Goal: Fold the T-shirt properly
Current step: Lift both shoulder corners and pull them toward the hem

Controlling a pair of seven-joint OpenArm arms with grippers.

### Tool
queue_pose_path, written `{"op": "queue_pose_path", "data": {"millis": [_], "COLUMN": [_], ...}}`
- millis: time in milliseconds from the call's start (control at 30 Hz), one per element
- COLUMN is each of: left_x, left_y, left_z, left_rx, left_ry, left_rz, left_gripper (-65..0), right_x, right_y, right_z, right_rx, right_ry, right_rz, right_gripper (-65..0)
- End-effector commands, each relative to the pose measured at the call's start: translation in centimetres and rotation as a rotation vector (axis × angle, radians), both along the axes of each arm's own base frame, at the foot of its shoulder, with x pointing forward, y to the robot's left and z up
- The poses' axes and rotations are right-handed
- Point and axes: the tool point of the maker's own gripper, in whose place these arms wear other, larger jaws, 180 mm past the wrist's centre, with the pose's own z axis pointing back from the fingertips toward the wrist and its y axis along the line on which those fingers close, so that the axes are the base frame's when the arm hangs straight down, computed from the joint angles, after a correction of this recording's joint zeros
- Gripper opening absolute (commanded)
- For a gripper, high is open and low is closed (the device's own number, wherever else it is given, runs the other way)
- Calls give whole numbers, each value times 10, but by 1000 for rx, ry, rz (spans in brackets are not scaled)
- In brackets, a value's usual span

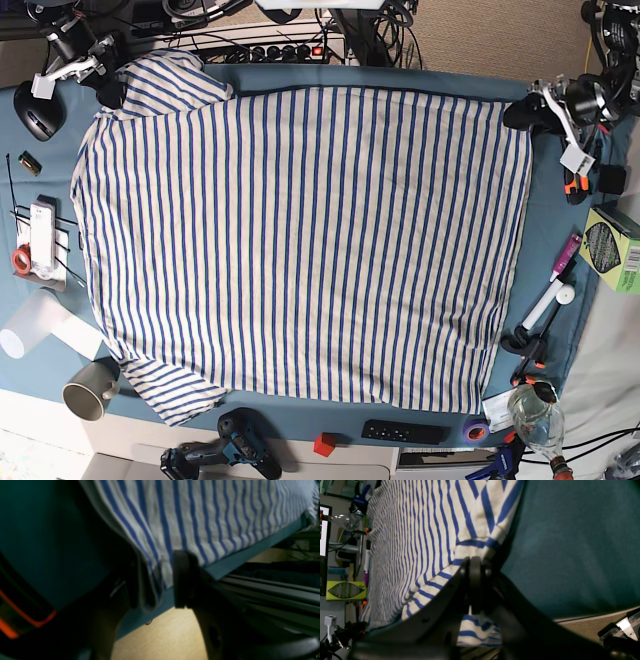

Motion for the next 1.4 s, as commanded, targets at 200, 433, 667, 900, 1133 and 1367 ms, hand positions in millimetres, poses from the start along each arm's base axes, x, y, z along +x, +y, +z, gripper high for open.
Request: {"op": "queue_pose_path", "data": {"millis": [200,433,667,900,1133,1367], "left_x": [-9,-8,-12,-19,-35,-64], "left_y": [5,5,-3,3,14,2], "left_z": [-5,-4,1,4,19,21], "left_rx": [35,34,-12,-7,9,0], "left_ry": [36,31,31,41,24,71], "left_rz": [-23,-21,-55,-47,-16,-59], "left_gripper": [-650,-650,-650,-650,-650,-650], "right_x": [-14,-17,-38,-57,-65,-63], "right_y": [5,11,14,9,-15,-32], "right_z": [-11,-9,-9,-8,6,16], "right_rx": [7,42,64,67,20,-28], "right_ry": [89,93,123,162,178,191], "right_rz": [38,56,67,66,65,86], "right_gripper": [-650,-650,-650,-650,-650,-650]}}
